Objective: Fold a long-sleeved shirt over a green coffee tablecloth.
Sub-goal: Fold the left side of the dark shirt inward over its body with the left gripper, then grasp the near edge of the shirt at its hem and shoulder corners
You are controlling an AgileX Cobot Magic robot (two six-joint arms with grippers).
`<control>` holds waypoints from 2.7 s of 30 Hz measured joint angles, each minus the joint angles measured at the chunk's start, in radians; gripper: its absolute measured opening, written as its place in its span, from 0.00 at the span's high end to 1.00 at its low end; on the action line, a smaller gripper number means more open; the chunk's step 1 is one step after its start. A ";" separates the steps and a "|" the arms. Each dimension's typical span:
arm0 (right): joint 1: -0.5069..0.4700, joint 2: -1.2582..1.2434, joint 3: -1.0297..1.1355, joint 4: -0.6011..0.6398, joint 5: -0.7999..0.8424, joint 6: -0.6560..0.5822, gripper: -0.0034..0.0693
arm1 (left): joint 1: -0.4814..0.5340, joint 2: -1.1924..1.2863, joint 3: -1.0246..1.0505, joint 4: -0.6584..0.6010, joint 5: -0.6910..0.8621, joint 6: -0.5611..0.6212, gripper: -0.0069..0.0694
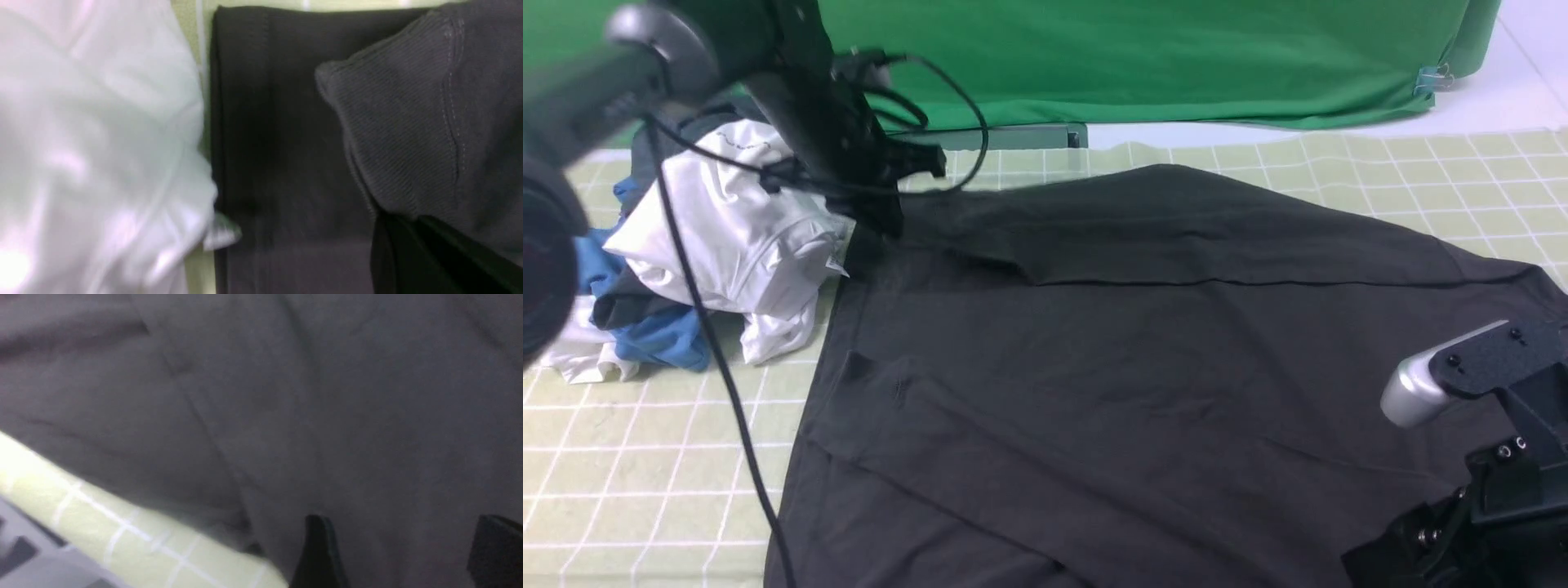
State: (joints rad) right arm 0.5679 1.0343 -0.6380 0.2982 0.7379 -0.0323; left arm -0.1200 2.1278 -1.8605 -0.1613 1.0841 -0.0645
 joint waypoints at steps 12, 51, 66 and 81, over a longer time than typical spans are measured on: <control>0.000 0.000 -0.121 -0.377 0.020 0.143 0.94 | -0.010 -0.247 0.213 0.003 0.095 0.007 0.89; 0.000 0.000 -0.122 -0.390 -0.016 0.183 0.86 | -0.010 -0.716 1.078 -0.127 -0.156 0.023 0.51; 0.000 0.000 -0.122 -0.390 -0.025 0.182 0.82 | -0.210 -0.731 1.314 -0.025 -0.110 -0.021 0.33; 0.000 0.000 -0.122 -0.390 -0.032 0.175 0.79 | -0.308 -0.731 1.337 0.036 -0.159 -0.288 0.34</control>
State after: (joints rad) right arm 0.5679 1.0343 -0.7600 -0.0923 0.7064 0.1430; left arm -0.4282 1.3966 -0.5233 -0.1253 0.9250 -0.3528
